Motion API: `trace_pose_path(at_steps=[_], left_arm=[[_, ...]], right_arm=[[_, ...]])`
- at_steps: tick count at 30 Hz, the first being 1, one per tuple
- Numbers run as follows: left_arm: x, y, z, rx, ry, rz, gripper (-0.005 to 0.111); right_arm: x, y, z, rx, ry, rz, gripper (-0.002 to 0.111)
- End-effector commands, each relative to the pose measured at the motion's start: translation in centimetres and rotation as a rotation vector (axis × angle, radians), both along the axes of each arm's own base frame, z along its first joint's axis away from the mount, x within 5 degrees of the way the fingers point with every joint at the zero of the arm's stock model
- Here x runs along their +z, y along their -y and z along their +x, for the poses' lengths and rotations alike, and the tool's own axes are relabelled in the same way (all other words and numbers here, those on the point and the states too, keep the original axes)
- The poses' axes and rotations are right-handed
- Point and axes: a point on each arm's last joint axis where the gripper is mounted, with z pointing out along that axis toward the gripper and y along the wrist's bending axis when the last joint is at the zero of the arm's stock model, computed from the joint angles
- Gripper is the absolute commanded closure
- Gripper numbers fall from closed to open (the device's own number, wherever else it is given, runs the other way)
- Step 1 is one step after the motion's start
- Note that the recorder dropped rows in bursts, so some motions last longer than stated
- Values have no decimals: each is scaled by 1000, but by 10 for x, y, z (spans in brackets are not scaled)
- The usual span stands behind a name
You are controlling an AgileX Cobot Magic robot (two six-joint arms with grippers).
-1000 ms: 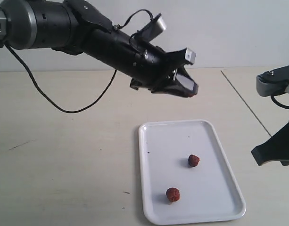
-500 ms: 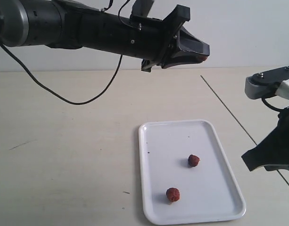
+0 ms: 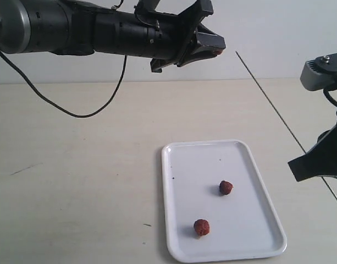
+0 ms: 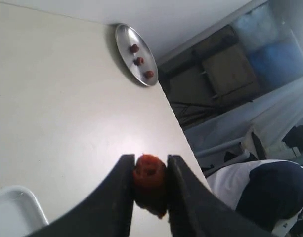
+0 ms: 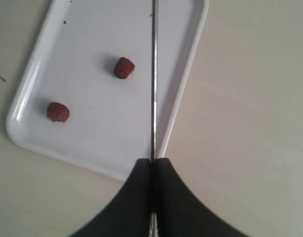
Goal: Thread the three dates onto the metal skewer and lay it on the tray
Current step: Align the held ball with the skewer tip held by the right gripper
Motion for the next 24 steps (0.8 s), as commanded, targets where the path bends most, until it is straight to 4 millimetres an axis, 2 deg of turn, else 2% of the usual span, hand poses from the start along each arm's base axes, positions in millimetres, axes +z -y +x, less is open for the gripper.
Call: trace_pose_path(at_steps=[1, 5, 24], left_arm=[[7, -6, 5, 35, -1, -28, 84], [7, -7, 6, 46, -2, -29, 84], [9, 0, 0, 24, -16, -52, 84]], right_arm=[[2, -4, -1, 38, 15, 43, 108], [3, -10, -3, 103, 11, 91, 108], [4, -10, 0, 101, 33, 87, 108]])
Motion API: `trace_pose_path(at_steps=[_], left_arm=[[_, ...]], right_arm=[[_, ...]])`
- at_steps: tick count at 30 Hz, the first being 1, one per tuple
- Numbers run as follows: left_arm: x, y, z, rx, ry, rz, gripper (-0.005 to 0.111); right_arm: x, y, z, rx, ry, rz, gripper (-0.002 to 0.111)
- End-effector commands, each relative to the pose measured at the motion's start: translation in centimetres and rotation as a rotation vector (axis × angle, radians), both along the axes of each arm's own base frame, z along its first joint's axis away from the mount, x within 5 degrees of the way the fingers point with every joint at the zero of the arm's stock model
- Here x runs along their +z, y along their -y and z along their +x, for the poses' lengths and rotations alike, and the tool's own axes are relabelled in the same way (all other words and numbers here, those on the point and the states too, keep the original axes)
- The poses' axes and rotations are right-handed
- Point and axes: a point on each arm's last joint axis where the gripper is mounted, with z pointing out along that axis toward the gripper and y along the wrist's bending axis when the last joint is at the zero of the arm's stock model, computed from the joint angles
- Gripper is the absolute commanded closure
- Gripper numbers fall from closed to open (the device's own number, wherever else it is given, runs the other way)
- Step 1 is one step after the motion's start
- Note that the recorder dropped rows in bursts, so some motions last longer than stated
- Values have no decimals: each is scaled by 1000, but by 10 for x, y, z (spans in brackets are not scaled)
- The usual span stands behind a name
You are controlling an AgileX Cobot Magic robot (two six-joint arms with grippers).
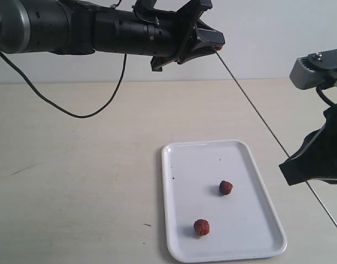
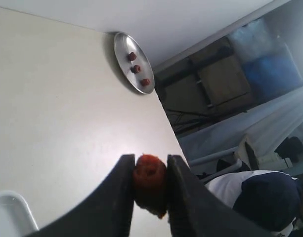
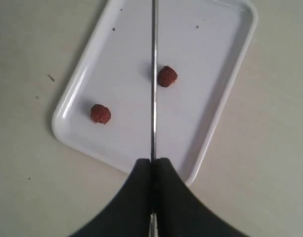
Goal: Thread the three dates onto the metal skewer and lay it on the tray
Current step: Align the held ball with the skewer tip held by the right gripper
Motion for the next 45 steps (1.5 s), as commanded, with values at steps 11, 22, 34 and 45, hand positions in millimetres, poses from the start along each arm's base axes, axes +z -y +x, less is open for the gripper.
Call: trace_pose_path(at_steps=[11, 22, 34, 45], left_arm=[[8, 2, -4, -23, -7, -43, 84], [10, 1, -2, -3, -17, -60, 84], [13, 1, -1, 17, -60, -110, 84], [9, 3, -3, 8, -32, -63, 84]], right_arm=[[0, 7, 4, -57, 34, -50, 108], [0, 6, 3, -57, 20, -44, 108], [0, 6, 3, -51, 22, -39, 108], [0, 5, 3, -52, 29, -36, 108]])
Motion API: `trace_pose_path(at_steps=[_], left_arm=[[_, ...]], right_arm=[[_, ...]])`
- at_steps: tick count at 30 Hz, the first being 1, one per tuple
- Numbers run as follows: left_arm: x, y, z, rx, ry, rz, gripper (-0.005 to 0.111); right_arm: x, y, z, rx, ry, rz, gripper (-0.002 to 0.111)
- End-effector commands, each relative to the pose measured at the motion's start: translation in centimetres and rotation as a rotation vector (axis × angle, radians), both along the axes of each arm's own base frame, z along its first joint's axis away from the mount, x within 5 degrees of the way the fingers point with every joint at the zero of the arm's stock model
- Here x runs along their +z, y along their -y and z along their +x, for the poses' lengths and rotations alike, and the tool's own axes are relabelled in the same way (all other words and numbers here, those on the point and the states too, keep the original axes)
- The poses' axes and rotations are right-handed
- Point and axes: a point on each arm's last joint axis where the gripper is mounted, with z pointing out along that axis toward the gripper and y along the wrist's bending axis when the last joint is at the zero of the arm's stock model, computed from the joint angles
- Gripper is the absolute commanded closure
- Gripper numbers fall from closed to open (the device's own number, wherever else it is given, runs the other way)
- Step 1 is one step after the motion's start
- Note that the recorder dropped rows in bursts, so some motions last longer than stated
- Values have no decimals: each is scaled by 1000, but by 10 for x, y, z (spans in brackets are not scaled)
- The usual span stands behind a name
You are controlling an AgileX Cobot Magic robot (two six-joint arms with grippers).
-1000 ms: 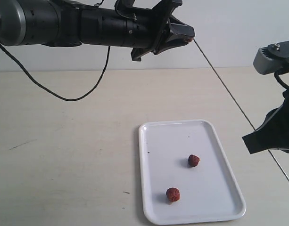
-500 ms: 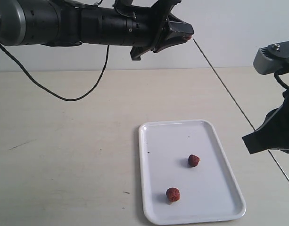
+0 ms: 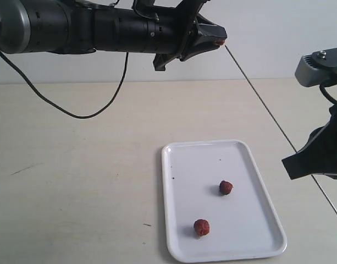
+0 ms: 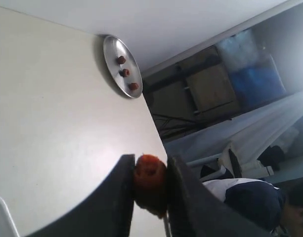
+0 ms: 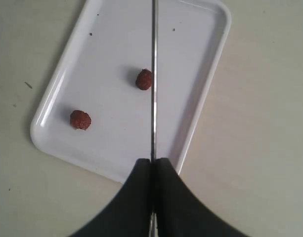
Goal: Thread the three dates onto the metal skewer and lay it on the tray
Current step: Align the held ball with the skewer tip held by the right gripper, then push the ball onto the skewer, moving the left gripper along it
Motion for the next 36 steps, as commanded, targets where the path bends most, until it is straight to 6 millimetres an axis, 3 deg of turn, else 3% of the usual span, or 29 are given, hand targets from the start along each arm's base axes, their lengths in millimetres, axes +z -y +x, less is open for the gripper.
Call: trace_pose_path(at_steps=[1, 21, 24, 36], left_arm=[[6, 2, -3, -1, 9, -7, 84], [5, 29, -24, -56, 37, 10, 84], [5, 29, -23, -47, 58, 22, 84], [6, 31, -29, -133, 105, 24, 84]], right_arm=[[1, 0, 1, 3, 12, 2, 108], [3, 0, 4, -69, 38, 51, 108], [8, -2, 12, -146, 122, 125, 108], [19, -4, 24, -155, 289, 184, 108]])
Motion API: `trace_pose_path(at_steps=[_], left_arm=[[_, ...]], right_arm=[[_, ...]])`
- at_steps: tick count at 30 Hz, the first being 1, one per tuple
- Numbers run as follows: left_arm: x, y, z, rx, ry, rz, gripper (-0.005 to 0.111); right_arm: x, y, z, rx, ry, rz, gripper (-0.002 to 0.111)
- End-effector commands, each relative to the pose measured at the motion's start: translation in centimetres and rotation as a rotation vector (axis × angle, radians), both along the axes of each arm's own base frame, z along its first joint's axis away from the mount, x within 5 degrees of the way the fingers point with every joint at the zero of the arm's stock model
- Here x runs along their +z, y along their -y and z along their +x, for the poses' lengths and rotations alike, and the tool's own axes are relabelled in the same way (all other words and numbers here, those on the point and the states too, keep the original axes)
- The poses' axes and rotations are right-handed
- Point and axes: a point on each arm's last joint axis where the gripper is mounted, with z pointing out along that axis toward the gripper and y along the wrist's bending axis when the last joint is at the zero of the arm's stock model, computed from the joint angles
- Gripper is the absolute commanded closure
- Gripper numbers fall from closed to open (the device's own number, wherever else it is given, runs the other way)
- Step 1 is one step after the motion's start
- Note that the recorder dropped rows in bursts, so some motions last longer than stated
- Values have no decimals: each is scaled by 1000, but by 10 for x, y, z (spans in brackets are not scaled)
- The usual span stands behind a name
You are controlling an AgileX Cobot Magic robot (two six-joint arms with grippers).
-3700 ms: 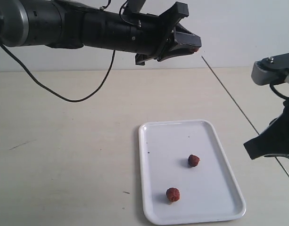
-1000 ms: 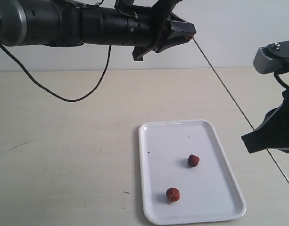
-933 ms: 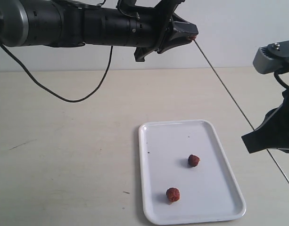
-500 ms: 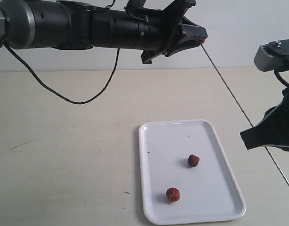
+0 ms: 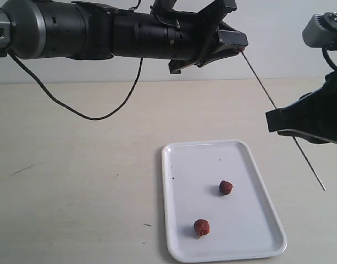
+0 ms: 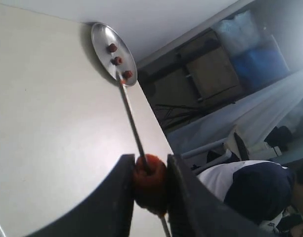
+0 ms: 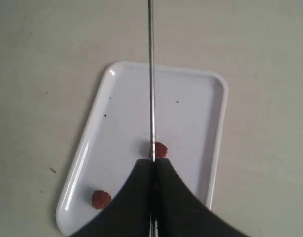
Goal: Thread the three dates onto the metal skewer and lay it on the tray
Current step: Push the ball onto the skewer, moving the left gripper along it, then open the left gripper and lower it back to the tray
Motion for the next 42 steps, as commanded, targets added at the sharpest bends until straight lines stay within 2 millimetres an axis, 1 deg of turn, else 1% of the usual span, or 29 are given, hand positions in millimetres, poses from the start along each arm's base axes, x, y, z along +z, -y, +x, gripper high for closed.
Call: trace_pose_path(at_steps=[1, 7, 16, 18, 19, 23, 25, 29, 36, 42], left_arm=[[7, 3, -9, -96, 39, -9, 84], [8, 3, -13, -134, 35, -20, 84], [8, 4, -15, -161, 54, -22, 84], [8, 4, -15, -166, 56, -23, 81], [8, 4, -15, -166, 56, -23, 77], [8, 4, -15, -166, 56, -23, 57], [8, 4, -15, -166, 56, -23, 50], [8, 4, -16, -177, 83, -17, 47], [7, 4, -21, -273, 207, 20, 45], [-4, 1, -27, -383, 291, 155, 45]], right_arm=[[9, -1, 9, -23, 129, 38, 108], [13, -1, 12, -28, 185, 53, 108], [13, -1, 12, -23, 189, 48, 108], [13, -1, 12, -18, 191, 42, 108], [13, -1, 12, -18, 191, 42, 108], [13, -1, 12, -18, 191, 42, 108], [13, -1, 12, -18, 191, 42, 108], [13, -1, 12, -17, 183, 40, 108], [12, -1, 11, -6, 182, 24, 108], [13, 0, 10, -3, 184, 21, 108]])
